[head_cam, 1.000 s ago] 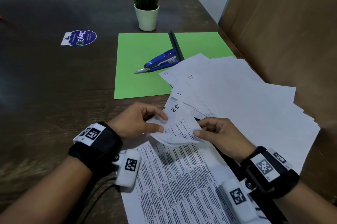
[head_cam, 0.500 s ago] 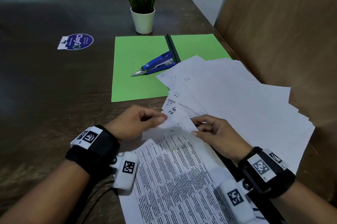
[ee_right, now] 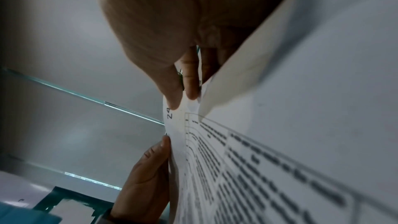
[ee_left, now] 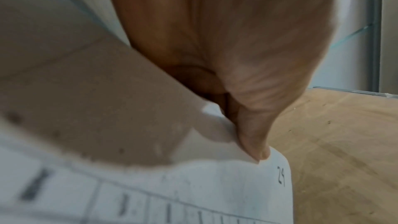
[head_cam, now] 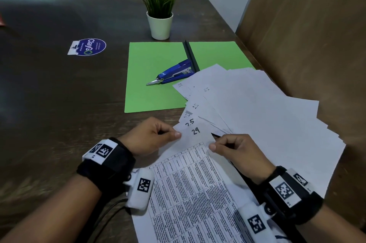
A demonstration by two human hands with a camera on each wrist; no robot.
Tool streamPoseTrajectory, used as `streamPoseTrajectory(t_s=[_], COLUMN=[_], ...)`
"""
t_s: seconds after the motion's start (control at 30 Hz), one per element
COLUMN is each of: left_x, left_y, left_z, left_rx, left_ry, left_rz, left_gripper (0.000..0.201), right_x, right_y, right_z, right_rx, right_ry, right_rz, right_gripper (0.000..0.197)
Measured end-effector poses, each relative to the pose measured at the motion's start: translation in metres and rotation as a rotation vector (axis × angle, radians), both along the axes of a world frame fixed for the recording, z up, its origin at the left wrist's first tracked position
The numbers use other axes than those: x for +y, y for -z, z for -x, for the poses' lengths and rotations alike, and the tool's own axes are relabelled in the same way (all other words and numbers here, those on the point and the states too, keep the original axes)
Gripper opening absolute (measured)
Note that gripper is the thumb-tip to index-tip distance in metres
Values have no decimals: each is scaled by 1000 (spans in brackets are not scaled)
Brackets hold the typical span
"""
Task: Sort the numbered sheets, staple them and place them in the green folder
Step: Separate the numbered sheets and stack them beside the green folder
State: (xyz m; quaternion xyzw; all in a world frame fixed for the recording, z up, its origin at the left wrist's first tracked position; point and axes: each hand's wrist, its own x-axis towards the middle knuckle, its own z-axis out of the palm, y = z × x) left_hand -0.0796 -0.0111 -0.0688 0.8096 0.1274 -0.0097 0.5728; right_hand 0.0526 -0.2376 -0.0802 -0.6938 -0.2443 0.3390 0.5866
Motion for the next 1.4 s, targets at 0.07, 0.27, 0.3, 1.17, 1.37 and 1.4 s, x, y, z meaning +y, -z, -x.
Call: streamPoseTrajectory(t_s=[0.07,0.27,0.3,1.17,1.37,1.4], left_x=[1,1,1,2,-1,-1], left_y=[0,-1,-1,-10,-8,-9], left_z=[1,1,1,6,5,4], left_rx=[-1,0,4,76,83,90], left_ry=[-15,-100,-108,-80,-85,-87], left_rz=[11,68,74,189,223,214], left_gripper=[34,11,14,29,22,14], right_x=[1,0,0,15,8,6], right_y=[1,0,0,-16,-14,-19], right_z=[0,4,5,14,9,8], right_rx=[0,32,46,-290,-519,-576], right_ry=[27,56,46,133,48,92], right_rz=[-25,-107,-136,-9,97,101], right_gripper=[9,27,33,24,19,17])
